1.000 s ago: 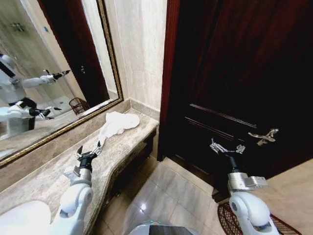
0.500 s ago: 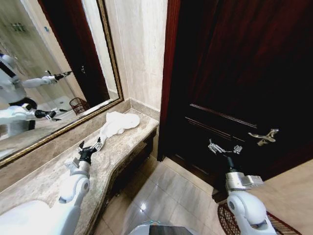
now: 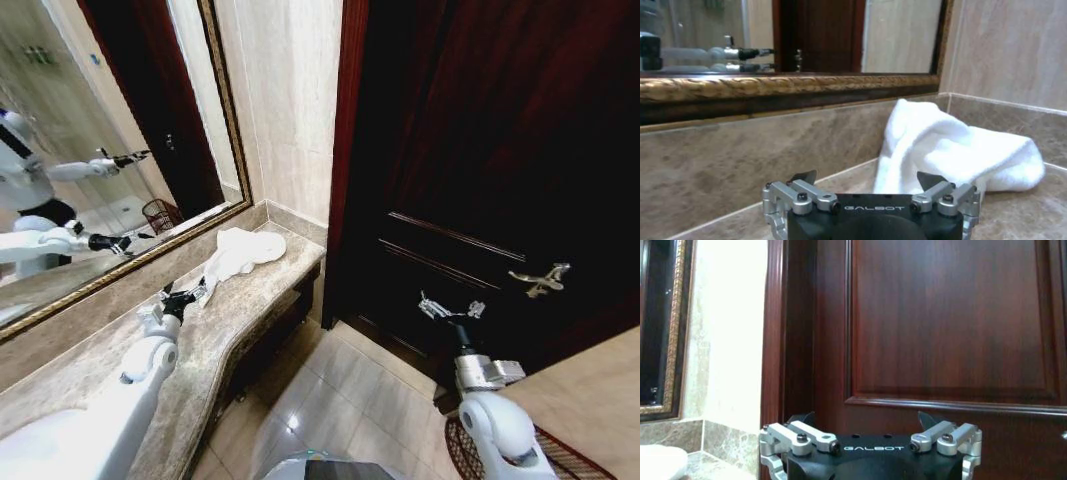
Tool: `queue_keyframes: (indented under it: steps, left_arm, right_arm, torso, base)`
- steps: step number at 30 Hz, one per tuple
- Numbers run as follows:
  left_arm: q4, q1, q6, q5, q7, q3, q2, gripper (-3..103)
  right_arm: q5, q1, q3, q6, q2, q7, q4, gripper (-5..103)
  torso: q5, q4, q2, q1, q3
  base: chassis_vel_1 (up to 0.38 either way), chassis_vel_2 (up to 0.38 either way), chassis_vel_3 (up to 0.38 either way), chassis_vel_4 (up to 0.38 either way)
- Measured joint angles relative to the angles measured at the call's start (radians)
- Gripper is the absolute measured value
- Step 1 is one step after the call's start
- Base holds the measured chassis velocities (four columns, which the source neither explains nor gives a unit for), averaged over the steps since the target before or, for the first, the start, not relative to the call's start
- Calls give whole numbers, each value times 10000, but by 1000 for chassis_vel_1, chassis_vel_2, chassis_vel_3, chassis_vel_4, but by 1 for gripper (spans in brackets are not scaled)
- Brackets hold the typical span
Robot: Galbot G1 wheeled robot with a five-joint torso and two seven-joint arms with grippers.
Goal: Discard the used towel into the hamper.
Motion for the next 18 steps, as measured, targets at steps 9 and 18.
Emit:
queue_keyframes:
  steps: [9,18]
  left_arm:
    - [880,-1040,-87,-483,447,969,518,98]
    - [1799,-2523,-102,-670,626,2096,817,99]
  right_arm:
    - [-223,257,-310,31,144,5,-284,100]
    - [-285,304,-252,87,-64,-29,-441,100]
  torso:
    - [2,1,1,0,0]
    - [4,0,1,0,1]
  base:
    - [0,0,0,0]
    - [0,0,0,0]
